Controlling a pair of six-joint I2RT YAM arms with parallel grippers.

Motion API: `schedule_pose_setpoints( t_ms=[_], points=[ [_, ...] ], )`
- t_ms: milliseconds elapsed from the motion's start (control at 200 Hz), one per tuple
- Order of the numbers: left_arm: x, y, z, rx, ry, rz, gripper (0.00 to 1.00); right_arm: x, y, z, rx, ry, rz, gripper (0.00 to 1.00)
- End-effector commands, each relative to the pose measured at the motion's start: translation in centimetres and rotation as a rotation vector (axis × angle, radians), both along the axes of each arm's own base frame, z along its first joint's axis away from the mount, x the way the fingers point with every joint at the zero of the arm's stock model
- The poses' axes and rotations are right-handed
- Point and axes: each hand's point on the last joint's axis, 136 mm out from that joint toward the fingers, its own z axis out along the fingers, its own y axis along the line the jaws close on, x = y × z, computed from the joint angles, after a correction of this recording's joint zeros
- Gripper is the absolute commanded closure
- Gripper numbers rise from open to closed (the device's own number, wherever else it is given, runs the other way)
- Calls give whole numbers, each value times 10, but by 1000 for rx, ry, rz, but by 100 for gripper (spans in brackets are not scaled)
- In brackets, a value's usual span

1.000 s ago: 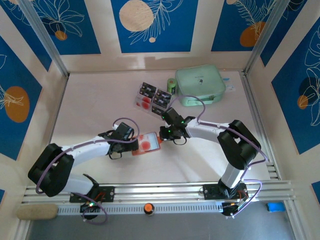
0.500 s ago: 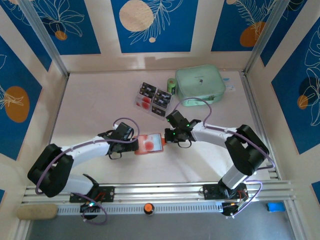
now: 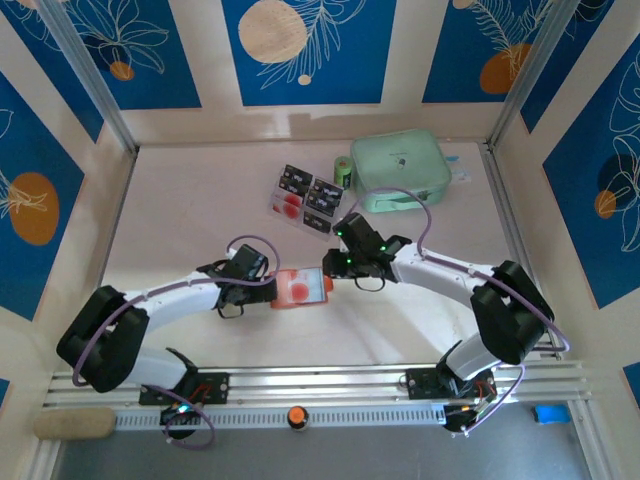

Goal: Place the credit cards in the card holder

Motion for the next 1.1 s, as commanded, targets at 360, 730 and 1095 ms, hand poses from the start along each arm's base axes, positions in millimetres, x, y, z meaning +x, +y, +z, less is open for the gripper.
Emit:
schedule_pose_setpoints(
  t_ms=[360,730,1095],
  points=[
    [-13,-3,-16,-18,86,-18,0,-19,64,-18,45,71,198,100],
    [-15,-2,-18,-17,90,-18,0,-18,72,-46,-10,121,216,100],
    [-15,-2,-20,-17,90,-16,0,-23,87,-60,-23,172,254,100]
  ],
)
